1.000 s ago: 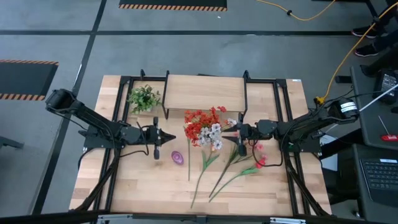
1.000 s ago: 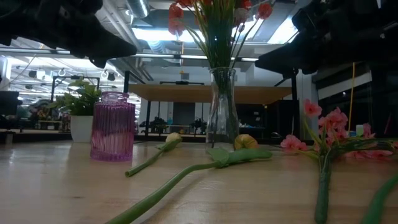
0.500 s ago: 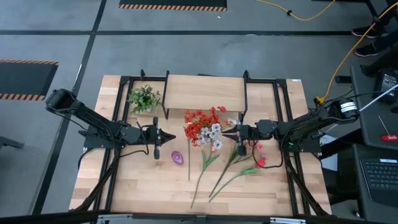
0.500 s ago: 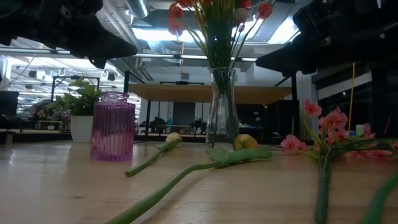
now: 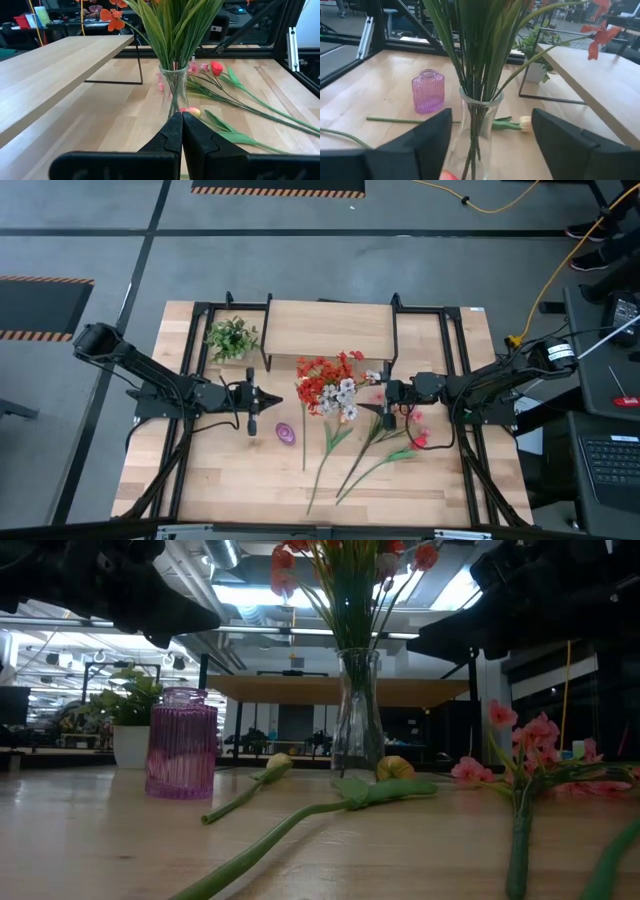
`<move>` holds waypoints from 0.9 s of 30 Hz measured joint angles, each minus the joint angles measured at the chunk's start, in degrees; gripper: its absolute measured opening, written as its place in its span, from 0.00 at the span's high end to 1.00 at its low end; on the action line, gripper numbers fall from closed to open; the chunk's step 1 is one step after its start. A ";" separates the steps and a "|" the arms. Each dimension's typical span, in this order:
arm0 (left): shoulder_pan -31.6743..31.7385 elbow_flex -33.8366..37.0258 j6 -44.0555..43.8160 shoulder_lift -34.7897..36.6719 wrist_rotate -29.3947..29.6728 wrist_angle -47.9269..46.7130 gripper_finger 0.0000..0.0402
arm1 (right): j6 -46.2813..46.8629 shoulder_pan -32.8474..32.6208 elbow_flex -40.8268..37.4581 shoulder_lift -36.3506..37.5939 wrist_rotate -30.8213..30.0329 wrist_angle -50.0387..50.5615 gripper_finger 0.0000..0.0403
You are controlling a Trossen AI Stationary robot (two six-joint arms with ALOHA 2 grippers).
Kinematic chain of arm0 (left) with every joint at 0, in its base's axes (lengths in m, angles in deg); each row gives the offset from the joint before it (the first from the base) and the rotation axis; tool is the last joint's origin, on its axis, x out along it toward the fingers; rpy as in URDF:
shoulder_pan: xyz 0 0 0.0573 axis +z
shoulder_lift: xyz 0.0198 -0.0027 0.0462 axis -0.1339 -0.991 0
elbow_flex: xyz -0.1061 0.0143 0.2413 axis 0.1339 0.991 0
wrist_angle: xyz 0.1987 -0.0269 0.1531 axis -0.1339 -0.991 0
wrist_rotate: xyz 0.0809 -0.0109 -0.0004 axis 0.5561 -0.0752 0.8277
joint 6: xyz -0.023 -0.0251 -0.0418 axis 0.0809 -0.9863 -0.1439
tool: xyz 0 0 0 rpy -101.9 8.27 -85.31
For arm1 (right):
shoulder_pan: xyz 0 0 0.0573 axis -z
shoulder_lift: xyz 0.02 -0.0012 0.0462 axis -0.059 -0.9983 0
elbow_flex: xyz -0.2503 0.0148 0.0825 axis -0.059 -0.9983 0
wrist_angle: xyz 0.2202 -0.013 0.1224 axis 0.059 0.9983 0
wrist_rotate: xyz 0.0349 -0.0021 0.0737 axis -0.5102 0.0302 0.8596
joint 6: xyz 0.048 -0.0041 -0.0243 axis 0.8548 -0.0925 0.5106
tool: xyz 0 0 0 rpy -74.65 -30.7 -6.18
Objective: Pick and place flowers into a vace then onto a shelf
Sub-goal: Put the transparent vase with flowers on the shelf
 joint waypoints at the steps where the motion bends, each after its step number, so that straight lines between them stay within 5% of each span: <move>1: 0.01 0.00 0.01 0.00 0.00 0.00 0.99 | 0.70 0.00 0.00 0.00 -0.20 0.00 0.29; 10: 0.00 0.00 0.00 0.00 0.04 0.00 0.99 | 4.03 0.00 -0.02 -3.27 -0.36 -0.78 0.26; 27: 0.01 -0.02 -0.42 0.00 0.03 -0.02 0.99 | 8.58 1.31 0.30 -20.91 -0.31 -19.25 0.26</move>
